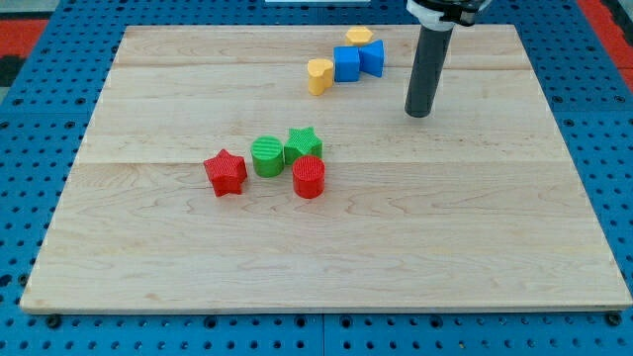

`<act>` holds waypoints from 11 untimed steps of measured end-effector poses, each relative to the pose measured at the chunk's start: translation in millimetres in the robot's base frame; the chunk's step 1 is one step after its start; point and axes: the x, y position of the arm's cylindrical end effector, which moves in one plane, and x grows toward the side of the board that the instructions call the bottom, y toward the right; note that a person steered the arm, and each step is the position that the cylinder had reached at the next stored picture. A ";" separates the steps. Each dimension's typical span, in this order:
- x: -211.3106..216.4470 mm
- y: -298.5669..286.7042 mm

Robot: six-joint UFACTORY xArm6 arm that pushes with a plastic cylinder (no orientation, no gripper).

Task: Push a group of blocks towards the center

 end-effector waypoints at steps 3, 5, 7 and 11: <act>-16.5 61.4; -169.8 70.8; -169.9 -68.6; -112.3 -153.0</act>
